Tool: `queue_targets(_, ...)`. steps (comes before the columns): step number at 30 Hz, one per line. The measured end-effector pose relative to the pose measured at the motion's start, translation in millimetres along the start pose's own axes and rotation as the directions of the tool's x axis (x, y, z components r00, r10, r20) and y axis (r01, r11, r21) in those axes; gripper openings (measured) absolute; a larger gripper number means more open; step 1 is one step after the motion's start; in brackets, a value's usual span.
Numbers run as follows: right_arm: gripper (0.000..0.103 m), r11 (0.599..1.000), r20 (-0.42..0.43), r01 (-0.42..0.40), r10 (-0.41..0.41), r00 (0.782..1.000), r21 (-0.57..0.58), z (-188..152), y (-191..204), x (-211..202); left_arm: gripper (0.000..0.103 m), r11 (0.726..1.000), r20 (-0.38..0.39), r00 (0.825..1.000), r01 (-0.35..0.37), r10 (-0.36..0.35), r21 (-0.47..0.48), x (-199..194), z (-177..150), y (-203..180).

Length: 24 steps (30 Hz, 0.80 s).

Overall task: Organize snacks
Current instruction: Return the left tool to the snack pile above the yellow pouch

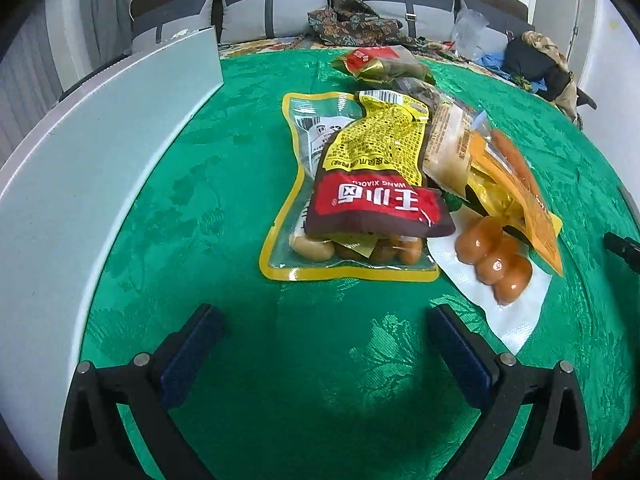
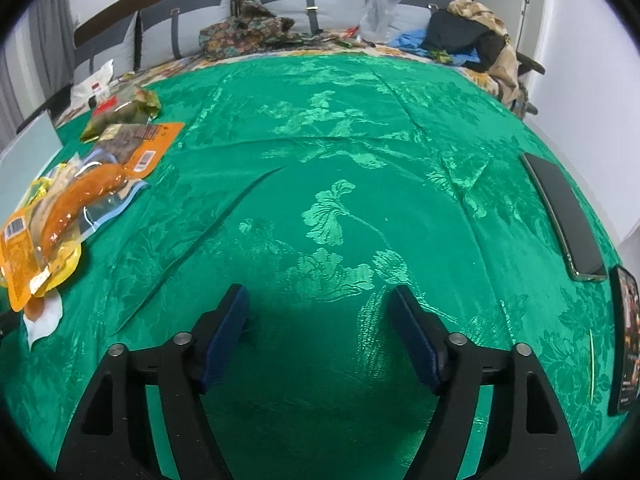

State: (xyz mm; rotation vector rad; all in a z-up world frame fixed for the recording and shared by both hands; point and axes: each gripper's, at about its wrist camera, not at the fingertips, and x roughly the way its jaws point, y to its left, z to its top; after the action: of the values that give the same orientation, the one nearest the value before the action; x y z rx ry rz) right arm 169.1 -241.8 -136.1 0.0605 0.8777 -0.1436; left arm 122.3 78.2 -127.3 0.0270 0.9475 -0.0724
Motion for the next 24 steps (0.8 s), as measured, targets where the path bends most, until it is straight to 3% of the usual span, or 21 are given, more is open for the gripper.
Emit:
queue_targets(17, 0.085, 0.999, 0.000, 0.037, -0.037, 0.999, -0.003, -0.3, 0.6, 0.2, 0.103, 1.000, 0.010, 1.000, -0.007, 0.007, -0.005, 0.6, 0.5, -2.3)
queue_targets(24, 0.087, 1.000, -0.009, 0.014, -0.014, 1.000, 0.020, -0.5, -3.2, 0.8, 0.103, 1.000, 0.010, 1.000, -0.007, 0.007, -0.005, 0.6, 0.3, -2.4)
